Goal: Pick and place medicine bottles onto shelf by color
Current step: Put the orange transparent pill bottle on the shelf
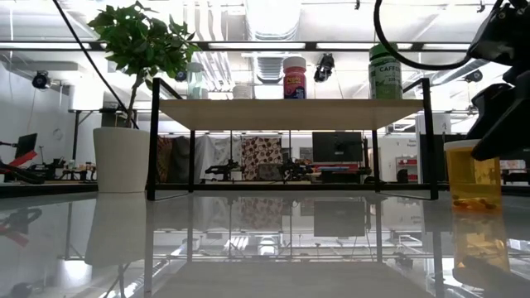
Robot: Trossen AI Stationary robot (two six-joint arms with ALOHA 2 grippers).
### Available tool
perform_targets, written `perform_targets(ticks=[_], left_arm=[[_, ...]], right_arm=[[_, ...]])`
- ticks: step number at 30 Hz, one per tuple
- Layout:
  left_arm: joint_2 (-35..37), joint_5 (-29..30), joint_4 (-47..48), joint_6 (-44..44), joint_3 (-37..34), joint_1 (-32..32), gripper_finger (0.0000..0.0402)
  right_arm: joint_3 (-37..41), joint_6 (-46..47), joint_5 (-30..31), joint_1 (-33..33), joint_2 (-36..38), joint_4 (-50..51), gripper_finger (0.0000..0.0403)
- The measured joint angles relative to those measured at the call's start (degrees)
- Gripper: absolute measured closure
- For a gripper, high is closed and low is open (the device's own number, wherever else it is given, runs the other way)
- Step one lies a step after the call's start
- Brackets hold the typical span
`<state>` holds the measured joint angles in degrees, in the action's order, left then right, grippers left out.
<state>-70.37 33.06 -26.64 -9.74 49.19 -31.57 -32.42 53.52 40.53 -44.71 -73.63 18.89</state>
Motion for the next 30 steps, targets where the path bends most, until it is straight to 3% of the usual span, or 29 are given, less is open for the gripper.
perform_targets(ticks=[7, 15, 23, 30], left_arm=[[0.0, 0.0, 0.0, 0.0, 0.0, 0.0, 0.0182], [1.4, 0.5, -0.3, -4.0, 0.0, 0.0, 0.0182], [2.1, 1.6, -0.2, -9.1, 0.0, 0.1, 0.0182], [2.1, 1.8, 0.2, -9.1, -0.3, 0.1, 0.0182]], right_arm=[[0.0, 0.0, -0.5, 0.0, 0.1, -0.1, 0.0202], [-2.2, -1.4, -5.1, 0.0, 3.4, 0.1, 0.0204], [-15.4, -9.7, -8.0, 0.1, 3.3, 1.8, 0.0208], [-30.5, -17.6, -4.5, 3.0, 3.0, 7.4, 0.0207]])
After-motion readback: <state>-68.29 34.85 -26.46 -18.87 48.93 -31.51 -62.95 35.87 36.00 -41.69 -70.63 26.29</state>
